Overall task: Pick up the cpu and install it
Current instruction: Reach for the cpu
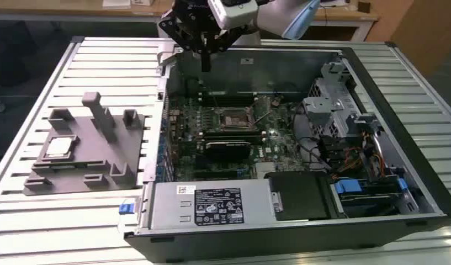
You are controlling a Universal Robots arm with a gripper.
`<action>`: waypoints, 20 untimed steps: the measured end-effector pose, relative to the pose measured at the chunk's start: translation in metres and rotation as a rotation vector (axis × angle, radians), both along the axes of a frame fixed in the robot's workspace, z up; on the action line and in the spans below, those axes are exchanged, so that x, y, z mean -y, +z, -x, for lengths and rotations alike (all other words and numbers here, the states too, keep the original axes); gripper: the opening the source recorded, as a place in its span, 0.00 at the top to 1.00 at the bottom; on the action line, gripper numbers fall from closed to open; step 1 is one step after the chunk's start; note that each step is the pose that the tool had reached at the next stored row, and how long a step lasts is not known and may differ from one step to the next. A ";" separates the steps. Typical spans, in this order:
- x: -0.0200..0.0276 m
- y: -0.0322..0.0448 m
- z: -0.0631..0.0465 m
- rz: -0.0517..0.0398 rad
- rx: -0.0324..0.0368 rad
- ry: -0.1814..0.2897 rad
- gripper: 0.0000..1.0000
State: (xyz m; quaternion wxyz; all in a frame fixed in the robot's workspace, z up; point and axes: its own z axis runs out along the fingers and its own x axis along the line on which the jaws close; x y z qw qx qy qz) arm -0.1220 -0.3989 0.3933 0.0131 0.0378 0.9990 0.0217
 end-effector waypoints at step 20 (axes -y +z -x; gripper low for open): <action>0.0000 0.0000 0.012 0.0000 0.0000 0.000 0.89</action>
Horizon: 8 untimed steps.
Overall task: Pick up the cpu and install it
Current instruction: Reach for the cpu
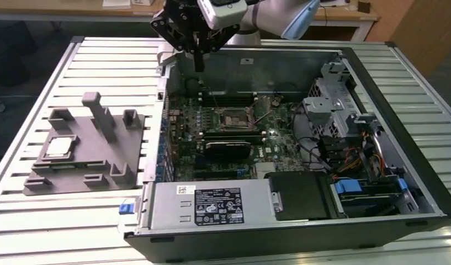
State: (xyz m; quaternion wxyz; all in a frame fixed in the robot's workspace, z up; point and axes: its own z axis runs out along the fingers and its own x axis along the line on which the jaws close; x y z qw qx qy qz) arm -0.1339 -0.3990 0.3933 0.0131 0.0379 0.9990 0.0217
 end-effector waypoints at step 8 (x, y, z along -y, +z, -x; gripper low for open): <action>0.0000 0.0000 0.011 0.0000 0.0000 0.000 0.89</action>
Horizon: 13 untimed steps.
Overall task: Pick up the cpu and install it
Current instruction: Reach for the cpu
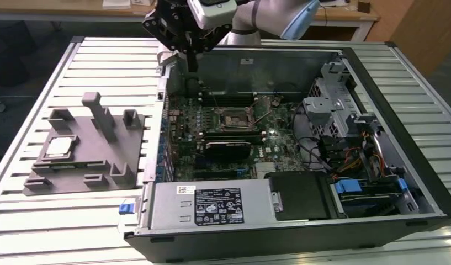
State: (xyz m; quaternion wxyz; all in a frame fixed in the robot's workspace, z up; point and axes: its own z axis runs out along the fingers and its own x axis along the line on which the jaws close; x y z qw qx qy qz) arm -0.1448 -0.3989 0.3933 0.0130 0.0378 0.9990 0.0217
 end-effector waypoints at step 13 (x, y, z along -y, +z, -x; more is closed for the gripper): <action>0.0000 -0.0001 0.018 0.0000 0.0001 0.000 0.89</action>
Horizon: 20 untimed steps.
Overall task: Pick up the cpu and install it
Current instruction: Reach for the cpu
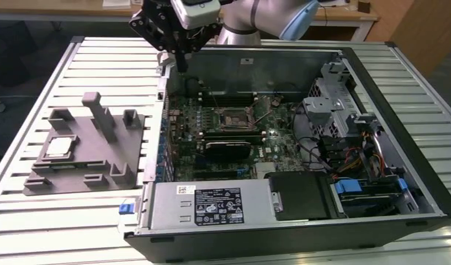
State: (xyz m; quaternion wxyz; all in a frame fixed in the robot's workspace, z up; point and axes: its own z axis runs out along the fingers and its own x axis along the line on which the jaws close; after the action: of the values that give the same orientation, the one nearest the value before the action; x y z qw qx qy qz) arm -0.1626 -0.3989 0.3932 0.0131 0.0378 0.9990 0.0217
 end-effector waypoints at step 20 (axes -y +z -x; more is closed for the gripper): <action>0.0000 -0.0004 0.021 0.0000 0.0000 0.000 0.89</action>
State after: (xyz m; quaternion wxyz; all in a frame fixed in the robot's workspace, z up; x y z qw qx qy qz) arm -0.1834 -0.3989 0.3928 0.0131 0.0379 0.9990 0.0217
